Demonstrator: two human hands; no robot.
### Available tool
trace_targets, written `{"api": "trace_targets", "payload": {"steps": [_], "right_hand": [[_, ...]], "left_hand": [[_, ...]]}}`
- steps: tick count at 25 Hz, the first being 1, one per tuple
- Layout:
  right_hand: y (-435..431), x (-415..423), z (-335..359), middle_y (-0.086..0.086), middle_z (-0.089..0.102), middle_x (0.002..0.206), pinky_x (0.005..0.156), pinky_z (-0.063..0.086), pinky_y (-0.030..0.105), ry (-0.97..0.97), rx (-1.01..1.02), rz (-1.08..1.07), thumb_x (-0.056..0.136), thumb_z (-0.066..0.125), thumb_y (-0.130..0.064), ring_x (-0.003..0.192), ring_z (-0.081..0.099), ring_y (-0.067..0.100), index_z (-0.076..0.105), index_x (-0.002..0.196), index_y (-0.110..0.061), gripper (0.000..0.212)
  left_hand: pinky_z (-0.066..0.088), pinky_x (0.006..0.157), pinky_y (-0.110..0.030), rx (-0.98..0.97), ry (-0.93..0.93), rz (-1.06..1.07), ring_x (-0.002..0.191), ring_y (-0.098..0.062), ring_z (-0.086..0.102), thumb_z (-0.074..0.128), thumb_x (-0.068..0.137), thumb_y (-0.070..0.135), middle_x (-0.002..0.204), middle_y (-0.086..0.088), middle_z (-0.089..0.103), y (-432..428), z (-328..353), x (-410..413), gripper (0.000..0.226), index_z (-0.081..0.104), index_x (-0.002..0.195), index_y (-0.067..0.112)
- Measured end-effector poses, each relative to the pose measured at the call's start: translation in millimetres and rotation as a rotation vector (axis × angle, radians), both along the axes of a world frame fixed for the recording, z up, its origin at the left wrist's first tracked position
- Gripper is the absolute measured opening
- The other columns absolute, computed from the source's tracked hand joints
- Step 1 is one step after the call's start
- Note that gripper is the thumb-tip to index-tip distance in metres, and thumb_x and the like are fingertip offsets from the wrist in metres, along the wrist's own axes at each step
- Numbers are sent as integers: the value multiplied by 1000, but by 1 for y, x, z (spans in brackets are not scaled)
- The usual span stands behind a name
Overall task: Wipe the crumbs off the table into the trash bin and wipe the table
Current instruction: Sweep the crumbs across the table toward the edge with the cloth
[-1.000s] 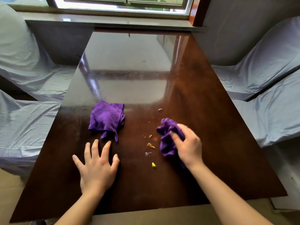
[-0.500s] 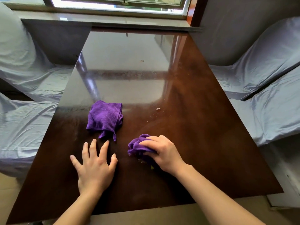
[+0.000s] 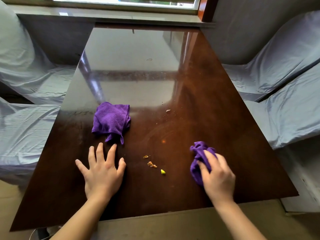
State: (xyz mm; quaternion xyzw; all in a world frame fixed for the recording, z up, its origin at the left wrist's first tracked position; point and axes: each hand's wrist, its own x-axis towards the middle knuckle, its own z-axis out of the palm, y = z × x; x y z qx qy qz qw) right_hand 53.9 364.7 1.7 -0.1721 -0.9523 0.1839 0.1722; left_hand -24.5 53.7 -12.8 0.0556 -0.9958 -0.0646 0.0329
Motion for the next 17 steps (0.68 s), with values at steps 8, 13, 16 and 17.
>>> {"api": "trace_targets", "payload": {"steps": [8, 13, 16, 17], "right_hand": [[-125, -24, 13, 2, 71, 110, 73, 59, 34, 71, -242, 256, 82, 76, -24, 91, 72, 26, 70, 117, -21, 36], [-45, -63, 19, 2, 74, 110, 82, 50, 33, 107, -419, -49, 87, 72, -30, 102, 69, 28, 69, 118, -24, 32], [-42, -75, 12, 1, 71, 116, 80, 48, 32, 7, -263, -1, 89, 69, -31, 105, 67, 29, 67, 120, -25, 32], [-53, -73, 9, 1, 70, 118, 79, 50, 33, 16, -204, 47, 88, 70, -30, 104, 68, 30, 67, 120, -25, 33]], "left_hand": [[10, 108, -70, 47, -2, -6, 145, -30, 14, 43, 87, 53, 153, -10, 31, -3, 3, 2, 55, 38, 140, 36], [8, 109, -70, 86, 37, -6, 145, -29, 18, 46, 88, 40, 152, -10, 35, -3, 2, 1, 49, 44, 136, 35], [9, 109, -70, 93, 55, -11, 144, -29, 20, 45, 89, 37, 151, -9, 37, -4, 0, 2, 46, 46, 135, 35], [9, 109, -70, 96, 61, -14, 144, -29, 22, 45, 89, 36, 150, -10, 38, -4, 0, 2, 46, 47, 134, 35]]}}
